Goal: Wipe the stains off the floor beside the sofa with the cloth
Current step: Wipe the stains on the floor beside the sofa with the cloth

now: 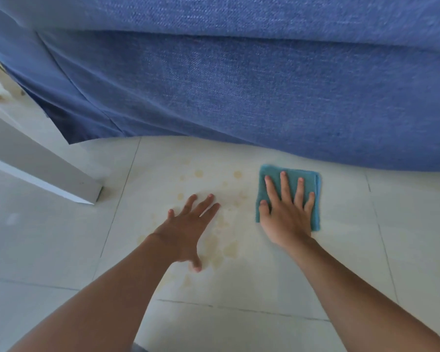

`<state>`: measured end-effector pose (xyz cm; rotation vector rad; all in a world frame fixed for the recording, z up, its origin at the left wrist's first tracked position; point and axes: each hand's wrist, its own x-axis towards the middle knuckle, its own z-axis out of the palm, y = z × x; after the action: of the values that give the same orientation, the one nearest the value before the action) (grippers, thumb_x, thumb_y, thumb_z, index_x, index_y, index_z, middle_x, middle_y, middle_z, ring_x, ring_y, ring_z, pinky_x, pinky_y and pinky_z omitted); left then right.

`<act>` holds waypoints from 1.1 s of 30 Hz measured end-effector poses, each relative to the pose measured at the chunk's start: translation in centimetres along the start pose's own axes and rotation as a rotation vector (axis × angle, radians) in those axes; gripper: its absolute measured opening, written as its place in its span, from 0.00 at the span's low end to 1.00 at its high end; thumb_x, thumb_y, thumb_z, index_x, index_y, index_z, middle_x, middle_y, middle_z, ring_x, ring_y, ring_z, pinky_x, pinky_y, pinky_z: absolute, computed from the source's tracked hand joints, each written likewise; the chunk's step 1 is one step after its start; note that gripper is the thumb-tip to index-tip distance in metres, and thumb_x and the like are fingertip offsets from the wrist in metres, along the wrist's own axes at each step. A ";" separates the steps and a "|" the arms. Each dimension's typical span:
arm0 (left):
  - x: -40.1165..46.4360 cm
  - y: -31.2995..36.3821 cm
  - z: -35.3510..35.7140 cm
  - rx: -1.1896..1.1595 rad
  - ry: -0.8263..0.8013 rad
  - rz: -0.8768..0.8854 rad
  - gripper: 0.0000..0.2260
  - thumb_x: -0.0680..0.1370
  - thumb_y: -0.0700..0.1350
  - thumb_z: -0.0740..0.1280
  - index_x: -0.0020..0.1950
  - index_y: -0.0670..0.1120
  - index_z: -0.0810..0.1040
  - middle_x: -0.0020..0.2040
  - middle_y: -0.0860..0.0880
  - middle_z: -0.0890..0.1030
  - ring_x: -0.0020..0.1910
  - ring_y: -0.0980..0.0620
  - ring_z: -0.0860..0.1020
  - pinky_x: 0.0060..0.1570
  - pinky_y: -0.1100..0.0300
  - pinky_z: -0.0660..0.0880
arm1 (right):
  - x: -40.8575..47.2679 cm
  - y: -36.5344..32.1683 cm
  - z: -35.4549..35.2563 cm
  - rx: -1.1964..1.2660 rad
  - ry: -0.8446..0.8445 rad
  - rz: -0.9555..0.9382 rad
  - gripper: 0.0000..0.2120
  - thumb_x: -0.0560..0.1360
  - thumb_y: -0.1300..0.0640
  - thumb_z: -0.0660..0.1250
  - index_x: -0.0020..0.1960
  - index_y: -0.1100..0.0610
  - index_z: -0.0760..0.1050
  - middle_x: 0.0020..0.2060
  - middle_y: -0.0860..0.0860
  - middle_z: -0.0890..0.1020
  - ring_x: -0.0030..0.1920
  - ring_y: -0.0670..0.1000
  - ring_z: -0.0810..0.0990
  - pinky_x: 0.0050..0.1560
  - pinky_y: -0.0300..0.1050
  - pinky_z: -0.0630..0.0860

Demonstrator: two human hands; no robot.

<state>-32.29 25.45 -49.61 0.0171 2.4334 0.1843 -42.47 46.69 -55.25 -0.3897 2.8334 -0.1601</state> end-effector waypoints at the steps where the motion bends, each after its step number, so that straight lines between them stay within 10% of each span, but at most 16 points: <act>1: 0.0 0.1 0.0 -0.002 -0.007 -0.004 0.64 0.62 0.55 0.82 0.80 0.53 0.36 0.78 0.57 0.30 0.77 0.47 0.32 0.72 0.34 0.51 | 0.1 -0.5 0.0 0.009 -0.021 0.006 0.30 0.79 0.42 0.44 0.80 0.40 0.41 0.82 0.47 0.40 0.79 0.60 0.35 0.76 0.67 0.34; 5: -0.1 0.2 0.2 -0.022 0.006 0.006 0.64 0.61 0.55 0.82 0.80 0.53 0.36 0.78 0.57 0.30 0.77 0.47 0.32 0.73 0.33 0.50 | -2.1 1.5 0.5 -0.071 -0.025 -0.246 0.31 0.78 0.41 0.45 0.80 0.38 0.43 0.82 0.44 0.44 0.80 0.56 0.36 0.77 0.63 0.36; 10: 0.0 -0.1 0.3 -0.029 0.020 0.004 0.64 0.61 0.56 0.82 0.80 0.55 0.36 0.78 0.58 0.30 0.77 0.49 0.31 0.73 0.33 0.49 | 1.7 -0.2 -0.4 -0.022 -0.038 -0.037 0.30 0.80 0.42 0.43 0.80 0.40 0.37 0.81 0.46 0.38 0.79 0.59 0.34 0.75 0.66 0.33; 33: 0.4 0.8 -0.2 0.057 -0.041 -0.060 0.65 0.62 0.56 0.82 0.79 0.52 0.33 0.78 0.55 0.28 0.78 0.45 0.33 0.72 0.32 0.54 | 1.5 -2.5 -0.9 -0.011 -0.076 -0.184 0.31 0.78 0.43 0.44 0.80 0.38 0.40 0.81 0.45 0.40 0.79 0.59 0.33 0.75 0.67 0.34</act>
<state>-32.78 26.27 -49.59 -0.0260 2.3943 0.0870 -43.47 43.97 -54.40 -0.6445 2.7226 -0.1626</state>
